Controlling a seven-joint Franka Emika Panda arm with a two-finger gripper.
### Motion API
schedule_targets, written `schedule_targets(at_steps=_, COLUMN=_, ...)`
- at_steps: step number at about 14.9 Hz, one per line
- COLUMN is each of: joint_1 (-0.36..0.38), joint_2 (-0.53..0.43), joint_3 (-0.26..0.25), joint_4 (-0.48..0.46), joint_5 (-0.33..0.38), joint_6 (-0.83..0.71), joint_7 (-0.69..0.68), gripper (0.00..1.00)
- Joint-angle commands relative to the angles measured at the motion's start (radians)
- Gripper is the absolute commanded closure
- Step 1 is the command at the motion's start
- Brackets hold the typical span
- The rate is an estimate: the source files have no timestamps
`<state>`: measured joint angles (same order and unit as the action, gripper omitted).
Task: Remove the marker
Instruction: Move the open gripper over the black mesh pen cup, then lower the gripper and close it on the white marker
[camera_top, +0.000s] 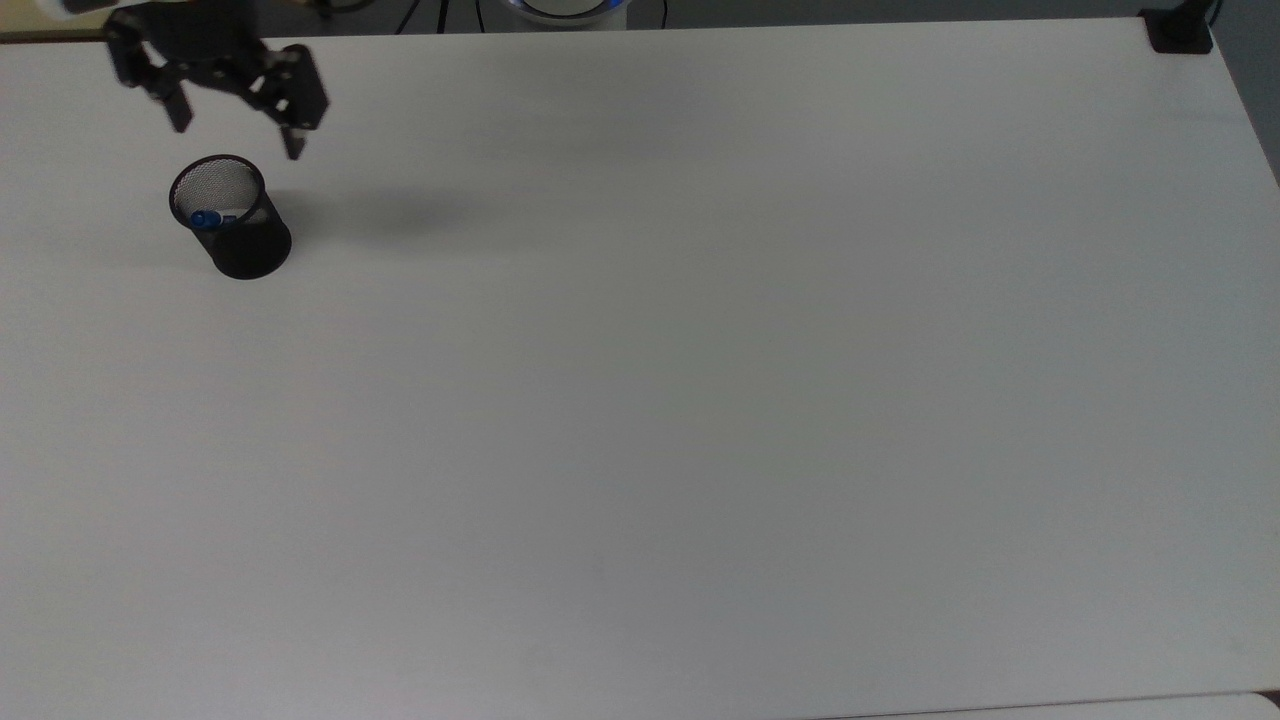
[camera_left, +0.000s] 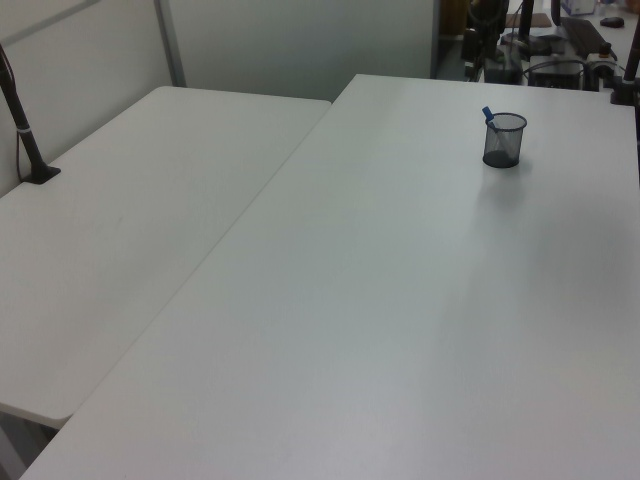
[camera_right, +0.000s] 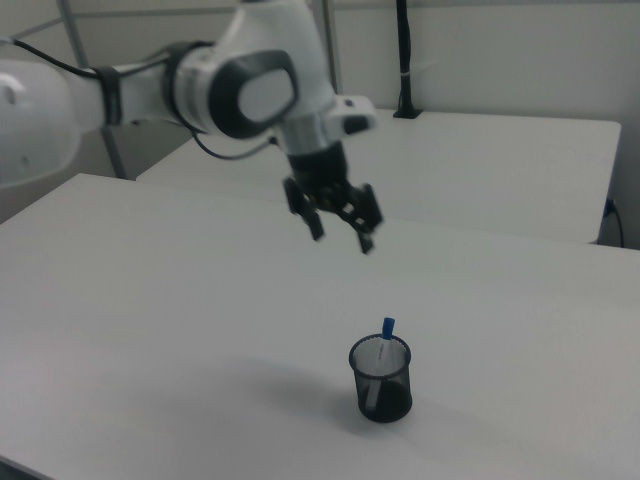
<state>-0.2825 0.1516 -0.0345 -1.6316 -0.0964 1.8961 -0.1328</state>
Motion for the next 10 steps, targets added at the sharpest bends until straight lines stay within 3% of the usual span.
schedule_targets(at_steps=1, joint_1=-0.084, joint_2=0.040, joint_3=0.007, joint_4=-0.059, joint_5=-0.008, joint_6=0.113, joint_7=-0.172, gripper=0.01)
schedule_targets(at_steps=4, joint_1=-0.118, joint_2=0.075, joint_3=0.007, joint_4=-0.068, joint_5=-0.008, joint_6=0.143, joint_7=-0.251, gripper=0.17)
schedule_targets(at_steps=10, joint_1=-0.115, joint_2=0.143, joint_3=0.007, joint_4=-0.068, joint_5=-0.009, joint_6=0.150, joint_7=-0.254, gripper=0.55)
